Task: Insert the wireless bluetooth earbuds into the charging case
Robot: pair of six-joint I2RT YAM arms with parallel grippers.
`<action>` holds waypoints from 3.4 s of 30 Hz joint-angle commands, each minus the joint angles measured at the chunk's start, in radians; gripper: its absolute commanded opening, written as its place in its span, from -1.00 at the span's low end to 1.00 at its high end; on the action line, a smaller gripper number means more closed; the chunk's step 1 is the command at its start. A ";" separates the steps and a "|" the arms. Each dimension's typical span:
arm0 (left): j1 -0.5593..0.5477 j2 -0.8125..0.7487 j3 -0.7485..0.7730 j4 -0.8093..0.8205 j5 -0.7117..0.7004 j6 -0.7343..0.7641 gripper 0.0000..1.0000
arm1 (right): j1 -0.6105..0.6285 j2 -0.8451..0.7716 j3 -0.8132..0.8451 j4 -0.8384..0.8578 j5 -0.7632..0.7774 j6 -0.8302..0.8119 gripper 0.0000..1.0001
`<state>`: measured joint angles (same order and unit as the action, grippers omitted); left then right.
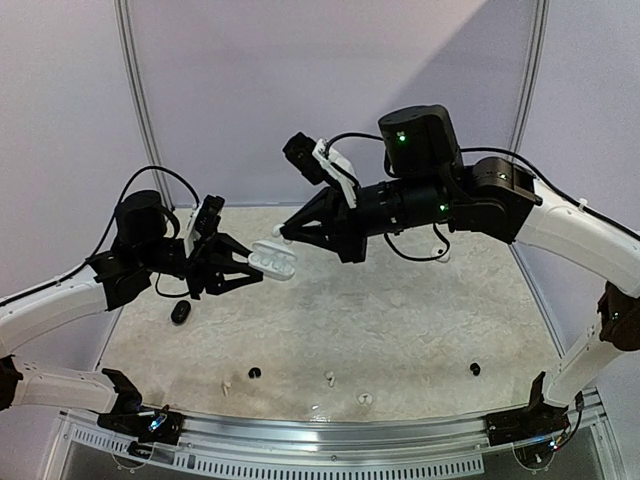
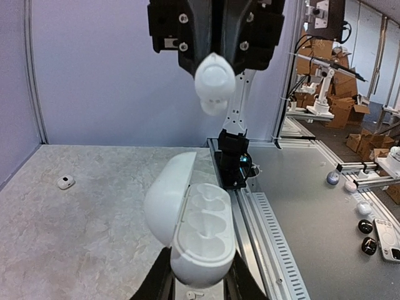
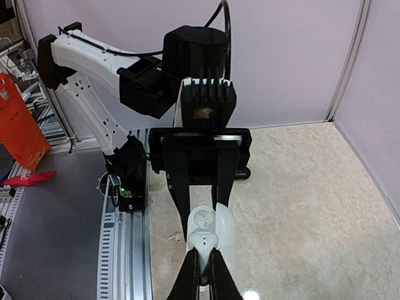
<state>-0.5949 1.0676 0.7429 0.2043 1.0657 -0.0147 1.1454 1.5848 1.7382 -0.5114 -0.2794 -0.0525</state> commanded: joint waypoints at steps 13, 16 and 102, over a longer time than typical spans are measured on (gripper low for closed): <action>-0.019 0.024 0.028 -0.006 -0.026 0.008 -1.00 | 0.060 0.081 0.068 -0.168 0.071 -0.210 -1.00; -0.019 0.025 0.028 -0.007 -0.026 0.013 -1.00 | 0.060 0.074 0.065 -0.180 0.098 -0.216 -1.00; -0.004 -0.023 -0.072 0.057 -0.200 -0.205 -1.00 | -0.021 -0.219 -0.437 -0.105 0.322 0.387 -0.05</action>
<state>-0.6064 1.0706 0.6895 0.2436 0.8875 -0.1944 1.1595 1.3701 1.4681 -0.5060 -0.0021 0.1318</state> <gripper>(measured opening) 0.240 0.531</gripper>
